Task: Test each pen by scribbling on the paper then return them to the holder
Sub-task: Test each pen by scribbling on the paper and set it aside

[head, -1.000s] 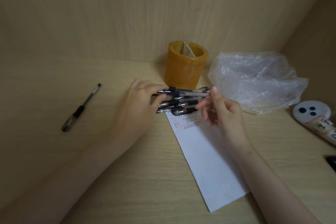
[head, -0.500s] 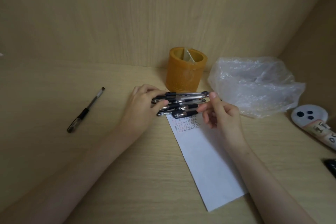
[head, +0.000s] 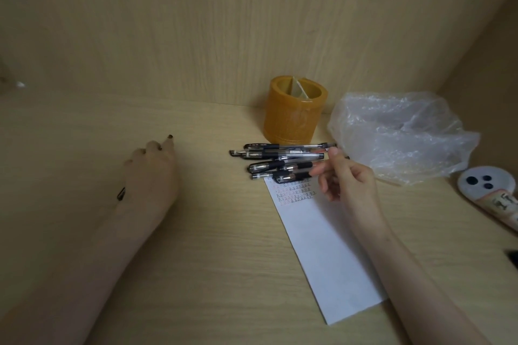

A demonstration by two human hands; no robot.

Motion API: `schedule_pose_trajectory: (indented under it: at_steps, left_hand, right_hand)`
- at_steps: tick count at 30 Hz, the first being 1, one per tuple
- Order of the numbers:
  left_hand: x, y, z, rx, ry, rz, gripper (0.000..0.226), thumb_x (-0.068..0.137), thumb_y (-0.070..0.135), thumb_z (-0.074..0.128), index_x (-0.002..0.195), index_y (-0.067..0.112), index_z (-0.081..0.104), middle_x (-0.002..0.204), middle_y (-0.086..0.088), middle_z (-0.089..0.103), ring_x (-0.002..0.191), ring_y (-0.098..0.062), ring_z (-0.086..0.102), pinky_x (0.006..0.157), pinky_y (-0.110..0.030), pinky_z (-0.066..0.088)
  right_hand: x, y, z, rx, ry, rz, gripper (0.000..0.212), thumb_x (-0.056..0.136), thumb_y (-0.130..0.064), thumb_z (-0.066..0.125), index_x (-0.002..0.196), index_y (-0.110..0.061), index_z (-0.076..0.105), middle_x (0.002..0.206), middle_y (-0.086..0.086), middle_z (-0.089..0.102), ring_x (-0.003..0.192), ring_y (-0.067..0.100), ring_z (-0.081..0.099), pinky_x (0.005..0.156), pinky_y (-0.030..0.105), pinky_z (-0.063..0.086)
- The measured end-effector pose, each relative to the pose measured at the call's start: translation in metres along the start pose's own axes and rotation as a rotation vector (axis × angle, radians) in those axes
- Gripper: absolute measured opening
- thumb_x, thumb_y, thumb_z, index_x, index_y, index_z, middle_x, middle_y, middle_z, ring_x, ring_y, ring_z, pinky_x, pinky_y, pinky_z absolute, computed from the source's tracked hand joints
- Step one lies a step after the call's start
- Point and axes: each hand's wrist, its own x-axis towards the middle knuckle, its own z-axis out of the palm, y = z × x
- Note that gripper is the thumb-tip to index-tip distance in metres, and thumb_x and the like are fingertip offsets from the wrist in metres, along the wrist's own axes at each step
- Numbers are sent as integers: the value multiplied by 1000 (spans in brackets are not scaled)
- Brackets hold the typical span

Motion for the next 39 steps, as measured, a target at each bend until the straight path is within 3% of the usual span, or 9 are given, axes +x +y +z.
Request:
schedule_pose_trajectory:
  at_steps: [5, 8, 13, 16, 23, 25, 29, 35, 39]
  left_hand:
    - [3, -1, -2, -322, 134, 169, 37, 82, -8, 49, 112, 9, 62, 100, -19, 61, 93, -37, 57, 76, -41, 45]
    - [-1, 16, -9, -682, 143, 288, 32, 79, -5, 60, 103, 16, 64, 93, -3, 63, 78, -16, 60, 71, -25, 48]
    - [-36, 61, -43, -1209, -64, 446, 36, 73, -5, 71, 91, 21, 54, 93, 2, 68, 83, -6, 65, 71, -17, 53]
    - [-53, 84, -47, -1327, -205, 484, 36, 73, -4, 71, 89, 19, 49, 91, 3, 67, 83, -4, 66, 71, -17, 52]
    - [-58, 97, -26, -1294, -381, 309, 22, 82, 23, 67, 96, 26, 51, 92, 4, 65, 81, -4, 65, 76, -18, 51]
    - [-57, 97, -24, -1249, -471, 325, 15, 86, 24, 62, 100, 25, 56, 90, 4, 67, 79, -6, 66, 77, -28, 53]
    - [-59, 105, -24, -1082, -435, 421, 18, 95, 22, 44, 99, 18, 62, 81, 7, 62, 67, -2, 54, 65, -20, 43]
    - [-63, 106, -17, -998, -353, 489, 19, 96, 31, 41, 88, 25, 57, 79, 7, 63, 66, -4, 52, 64, -26, 38]
    - [-66, 103, -19, -1033, -351, 493, 18, 95, 31, 44, 82, 35, 56, 77, 16, 64, 74, 5, 56, 66, -16, 40]
  right_hand:
    - [1, 2, 0, 5, -9, -3, 48, 100, -28, 43, 67, -4, 69, 45, 2, 50, 42, 10, 43, 42, 18, 34]
    - [1, 2, -1, 16, -34, 8, 46, 99, -31, 45, 68, -8, 69, 48, 3, 50, 43, 10, 43, 43, 17, 34]
    - [-1, 2, 1, 40, -279, -13, 38, 84, -48, 62, 101, -15, 70, 57, 0, 56, 45, 7, 44, 42, 15, 31]
    - [-3, 2, 1, 83, -395, -38, 33, 83, -37, 67, 109, -17, 69, 57, 0, 56, 46, 5, 44, 43, 14, 31]
    - [2, -1, -3, 266, -199, -13, 15, 83, -23, 60, 85, -11, 69, 55, 1, 53, 43, 9, 43, 40, 17, 33]
    - [5, -3, -6, 279, -140, -40, 17, 83, -22, 58, 84, -6, 63, 55, 1, 54, 42, 9, 43, 39, 18, 33]
    - [5, -5, -7, 262, -81, -44, 21, 82, -24, 60, 83, -3, 56, 52, 1, 56, 40, 10, 42, 37, 19, 33]
    - [6, -5, -7, 171, -254, 0, 18, 78, -14, 69, 66, -19, 56, 44, -1, 46, 37, 11, 35, 37, 19, 27]
    - [-1, -9, -3, 120, -409, 41, 6, 84, -15, 62, 81, -9, 62, 44, -2, 50, 35, 7, 35, 38, 16, 27]
